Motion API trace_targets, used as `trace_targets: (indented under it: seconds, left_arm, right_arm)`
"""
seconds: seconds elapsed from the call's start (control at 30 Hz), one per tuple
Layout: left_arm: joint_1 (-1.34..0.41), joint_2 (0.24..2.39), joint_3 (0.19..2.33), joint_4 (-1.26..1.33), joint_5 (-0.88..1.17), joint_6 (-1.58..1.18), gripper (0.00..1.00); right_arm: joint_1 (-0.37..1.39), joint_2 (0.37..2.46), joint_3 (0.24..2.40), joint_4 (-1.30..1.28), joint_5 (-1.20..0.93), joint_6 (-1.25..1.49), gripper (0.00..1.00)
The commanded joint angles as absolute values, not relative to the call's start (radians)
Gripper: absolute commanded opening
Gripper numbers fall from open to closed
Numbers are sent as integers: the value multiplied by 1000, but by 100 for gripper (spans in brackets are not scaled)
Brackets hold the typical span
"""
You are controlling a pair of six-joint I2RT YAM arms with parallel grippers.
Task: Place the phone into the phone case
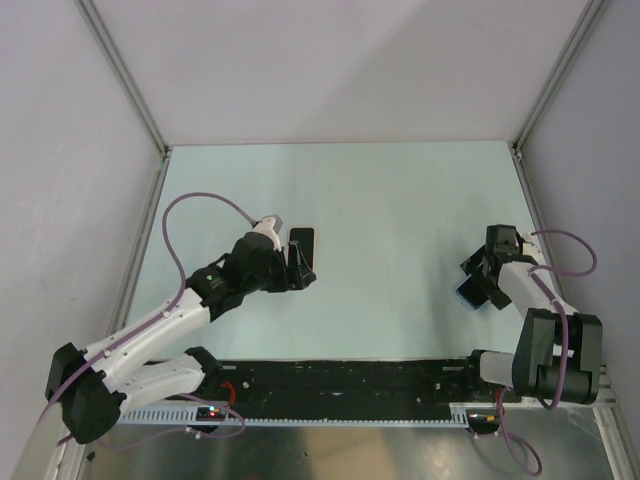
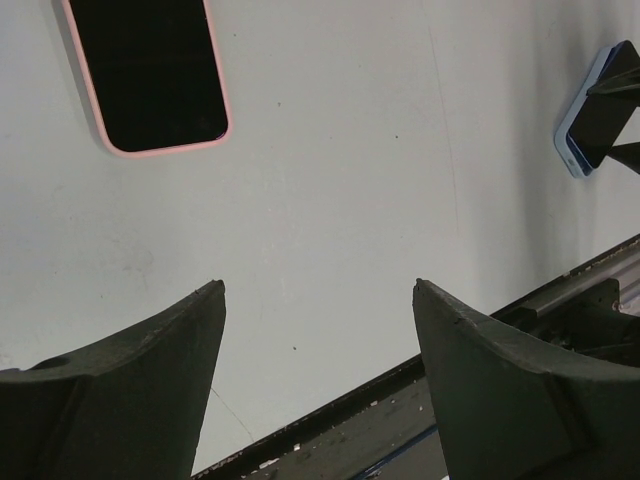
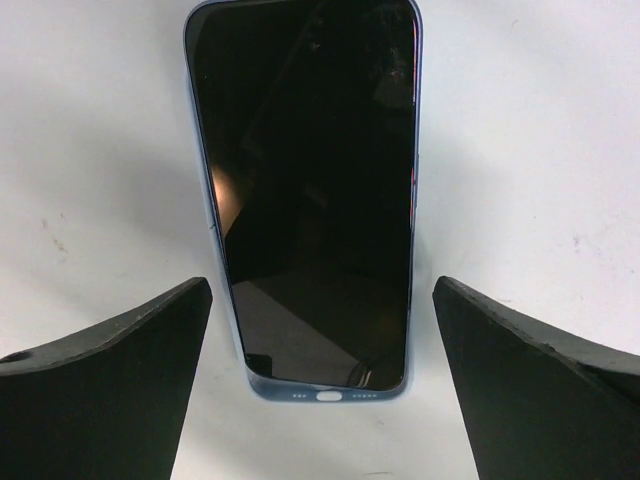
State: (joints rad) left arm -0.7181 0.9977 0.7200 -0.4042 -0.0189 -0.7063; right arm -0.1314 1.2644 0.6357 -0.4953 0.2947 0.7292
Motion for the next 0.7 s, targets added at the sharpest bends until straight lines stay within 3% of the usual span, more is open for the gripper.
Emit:
trace_targets:
  seconds: [0.0, 0.33, 0.47, 0.67]
  left_arm:
    - [-723, 971, 721, -372, -8, -685, 80]
    - [-723, 976, 730, -369, 16, -690, 80]
    - [-723, 970, 730, -368, 13, -692, 80]
    - [-722, 961, 727, -372, 4, -698, 80]
  right_arm:
    - [-137, 1293, 645, -447, 317, 751, 99]
    - [-126, 1415, 718, -545, 344, 797, 97]
    - [-92, 1422, 719, -558, 338, 820, 89]
    - [49, 1402, 719, -549, 322, 899, 66]
